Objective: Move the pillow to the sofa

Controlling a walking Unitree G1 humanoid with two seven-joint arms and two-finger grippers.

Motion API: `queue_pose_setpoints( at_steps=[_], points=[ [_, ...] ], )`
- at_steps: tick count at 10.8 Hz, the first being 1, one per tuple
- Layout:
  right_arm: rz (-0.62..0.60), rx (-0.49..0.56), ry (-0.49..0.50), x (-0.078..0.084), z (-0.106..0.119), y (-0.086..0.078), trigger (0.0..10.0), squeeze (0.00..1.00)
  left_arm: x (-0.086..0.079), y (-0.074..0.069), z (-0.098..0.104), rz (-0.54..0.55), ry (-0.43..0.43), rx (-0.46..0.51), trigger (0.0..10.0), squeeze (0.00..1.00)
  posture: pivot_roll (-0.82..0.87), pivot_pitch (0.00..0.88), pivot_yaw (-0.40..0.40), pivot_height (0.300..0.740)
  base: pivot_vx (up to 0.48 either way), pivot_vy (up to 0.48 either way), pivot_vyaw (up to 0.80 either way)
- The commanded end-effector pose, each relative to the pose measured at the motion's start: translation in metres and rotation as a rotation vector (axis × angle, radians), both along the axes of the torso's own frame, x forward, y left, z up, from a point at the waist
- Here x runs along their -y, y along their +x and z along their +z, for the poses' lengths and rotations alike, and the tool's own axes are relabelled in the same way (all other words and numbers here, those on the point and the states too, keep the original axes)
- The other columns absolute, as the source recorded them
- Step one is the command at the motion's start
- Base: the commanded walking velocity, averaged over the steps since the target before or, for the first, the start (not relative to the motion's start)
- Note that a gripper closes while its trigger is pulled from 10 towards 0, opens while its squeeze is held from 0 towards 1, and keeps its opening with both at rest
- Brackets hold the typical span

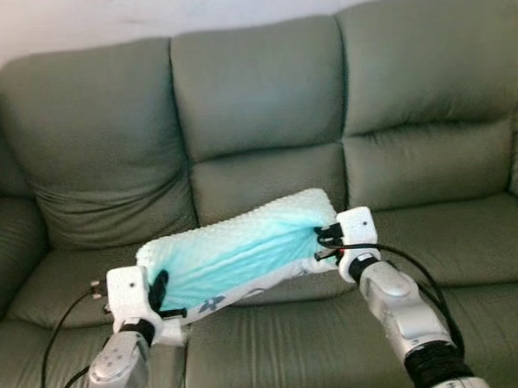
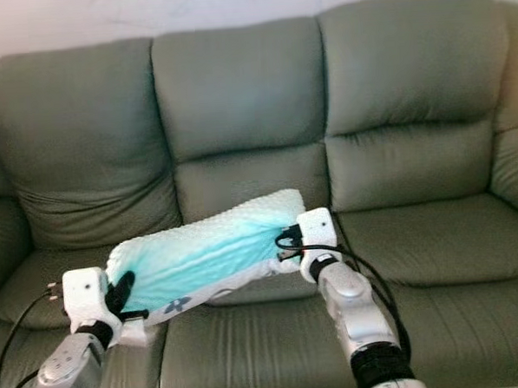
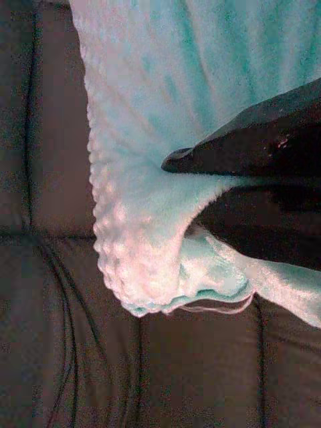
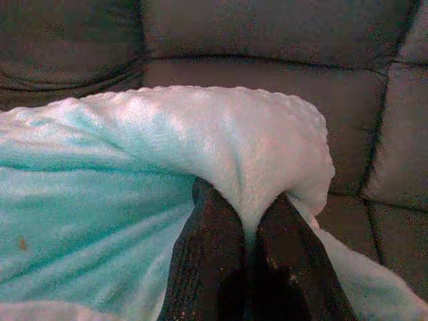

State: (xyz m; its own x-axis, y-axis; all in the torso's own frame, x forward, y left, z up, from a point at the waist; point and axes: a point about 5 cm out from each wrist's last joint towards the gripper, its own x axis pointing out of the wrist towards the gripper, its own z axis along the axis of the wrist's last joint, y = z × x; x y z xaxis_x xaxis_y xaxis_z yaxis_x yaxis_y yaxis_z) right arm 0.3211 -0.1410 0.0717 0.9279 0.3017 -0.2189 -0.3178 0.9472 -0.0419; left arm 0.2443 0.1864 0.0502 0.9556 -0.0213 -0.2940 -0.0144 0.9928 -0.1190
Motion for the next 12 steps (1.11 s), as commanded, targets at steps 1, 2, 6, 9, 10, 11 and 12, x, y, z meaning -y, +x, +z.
queue_pose_setpoints(
  at_steps=[1, 2, 6, 9, 10, 11, 12],
  points=[
    [-0.013, 0.035, 0.007, 0.0, 0.009, 0.004, 10.0, 0.0, -0.005, 0.002, 0.007, 0.007, 0.021, 0.03, 10.0, 0.0, -0.21, 0.0, 0.091, 0.74, 0.0, 0.0, 0.0],
    [-0.015, 0.036, 0.007, 0.0, 0.009, 0.004, 10.0, 0.0, -0.003, 0.003, 0.007, -0.004, 0.027, 0.034, 10.0, 0.0, -0.21, 0.0, 0.091, 0.74, 0.0, 0.0, 0.0],
    [-0.169, -0.021, -0.064, 0.027, -0.004, 0.003, 10.0, 0.0, 0.012, 0.01, 0.001, -0.055, 0.0, 0.043, 10.0, 0.0, -0.22, 0.0, 0.088, 0.74, 0.0, 0.0, 0.0],
    [-0.281, -0.157, -0.058, 0.047, -0.029, -0.012, 10.0, 0.0, 0.034, 0.024, -0.019, -0.154, -0.028, -0.017, 10.0, 0.0, -0.24, 0.026, 0.102, 0.74, 0.0, 0.0, 0.0],
    [-0.288, -0.171, -0.07, 0.05, -0.032, -0.015, 10.0, 0.0, 0.036, 0.026, -0.022, -0.166, -0.038, -0.022, 10.0, 0.0, -0.24, 0.038, 0.107, 0.74, 0.0, 0.0, 0.0],
    [-0.303, -0.179, -0.08, 0.054, -0.038, -0.027, 10.0, 0.0, 0.04, 0.024, -0.029, -0.184, -0.033, -0.023, 10.0, 0.0, -0.25, 0.083, 0.126, 0.74, 0.0, 0.0, 0.0],
    [-0.293, -0.17, -0.102, 0.053, -0.04, -0.03, 10.0, 0.0, 0.045, 0.027, -0.031, -0.189, -0.035, -0.029, 10.0, 0.0, -0.25, 0.108, 0.136, 0.74, 0.0, 0.0, 0.0]
  ],
)
